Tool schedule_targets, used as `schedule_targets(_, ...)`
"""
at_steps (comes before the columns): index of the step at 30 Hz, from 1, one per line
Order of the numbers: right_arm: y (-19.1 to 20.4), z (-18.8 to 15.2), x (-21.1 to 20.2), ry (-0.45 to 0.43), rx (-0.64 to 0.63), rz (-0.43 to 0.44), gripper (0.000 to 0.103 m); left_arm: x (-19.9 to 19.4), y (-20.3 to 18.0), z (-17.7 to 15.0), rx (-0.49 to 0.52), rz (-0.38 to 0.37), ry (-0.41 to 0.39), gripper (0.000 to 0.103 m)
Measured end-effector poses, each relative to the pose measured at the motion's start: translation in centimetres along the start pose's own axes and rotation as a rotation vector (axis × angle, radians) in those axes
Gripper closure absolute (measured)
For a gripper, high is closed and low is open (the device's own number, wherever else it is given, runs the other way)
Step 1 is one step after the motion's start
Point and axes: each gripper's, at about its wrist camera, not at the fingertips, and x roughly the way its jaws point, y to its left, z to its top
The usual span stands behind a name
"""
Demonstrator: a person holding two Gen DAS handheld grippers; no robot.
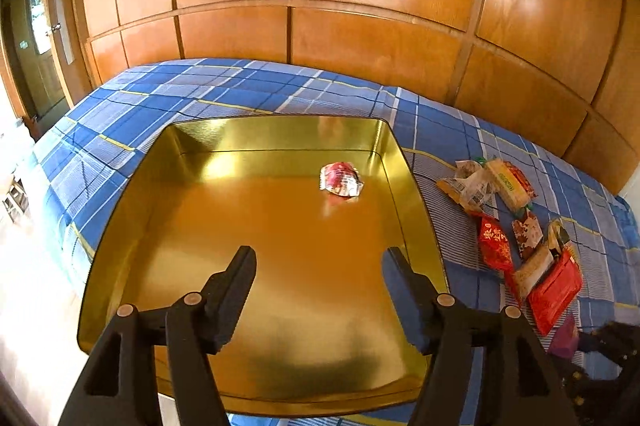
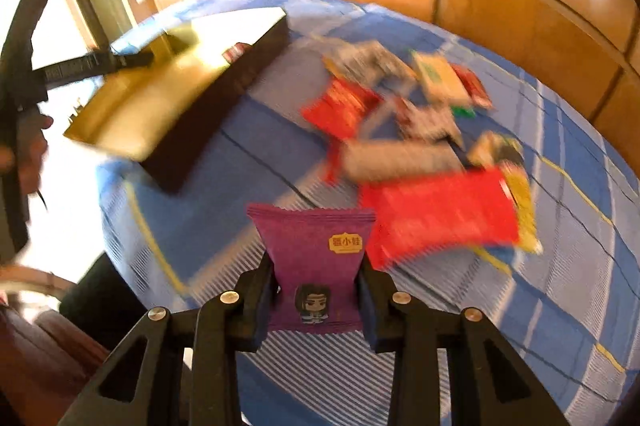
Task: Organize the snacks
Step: 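Grasp the pink wrapper with the left tool while the right tool grasps the purple bag, then drop the pink wrapper into the gold tray while the right tool places the purple bag there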
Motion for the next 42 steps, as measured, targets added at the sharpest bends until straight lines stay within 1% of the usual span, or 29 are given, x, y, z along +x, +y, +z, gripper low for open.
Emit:
schedule_targets(6,2.9,4.2,-0.1,-0.04,0.0,0.107,0.068,-0.5,1.7,-0.3,-0.03,0.02,-0.007,0.037)
schedule_targets(12,6.4,7.9,0.3,-0.064,-0.041,0.164,0.068,-0.8,3.8,-1.0,-0.074,0.044,-0.01,0.037)
schedule_targets(15,8.1,9.5,0.9,-0.073,-0.055,0.181,0.068,-1.1,5.4,-1.3,-0.116,0.058,-0.016,0.032)
schedule_targets(20,9.5,12.4,3.1,-0.063,-0.033,0.195,0.067,-1.3,7.5,-1.6,-0.16,0.091,-0.016,0.032)
schedule_targets(24,9.7,14.4,6.2,-0.04,0.009,0.159,0.065,-1.1,8.4,-2.2,-0.173,0.1,-0.003,0.032)
schedule_targets(27,9.2,14.9,7.7,-0.018,0.039,0.136,0.064,-0.7,8.3,-2.4,-0.169,0.096,0.006,0.032)
schedule_targets(28,9.1,14.7,7.8,-0.019,0.043,0.132,0.063,-0.7,8.2,-2.4,-0.166,0.094,0.008,0.032)
schedule_targets(30,9.1,14.5,8.0,-0.022,0.045,0.119,0.057,-0.6,8.0,-2.5,-0.156,0.089,0.01,0.032)
schedule_targets(33,8.7,14.0,7.6,-0.03,0.062,0.132,0.055,-0.7,7.4,-2.5,-0.146,0.08,0.01,0.032)
schedule_targets(36,8.6,13.6,6.6,-0.061,0.065,0.117,0.055,-0.8,7.0,-2.4,-0.131,0.076,0.006,0.032)
schedule_targets(39,8.7,13.0,5.2,-0.101,0.056,0.062,0.055,-0.9,6.6,-2.4,-0.124,0.065,0.0,0.032)
schedule_targets(42,8.6,12.3,3.8,-0.136,0.06,0.028,0.055,-1.0,6.3,-2.4,-0.119,0.063,0.001,0.032)
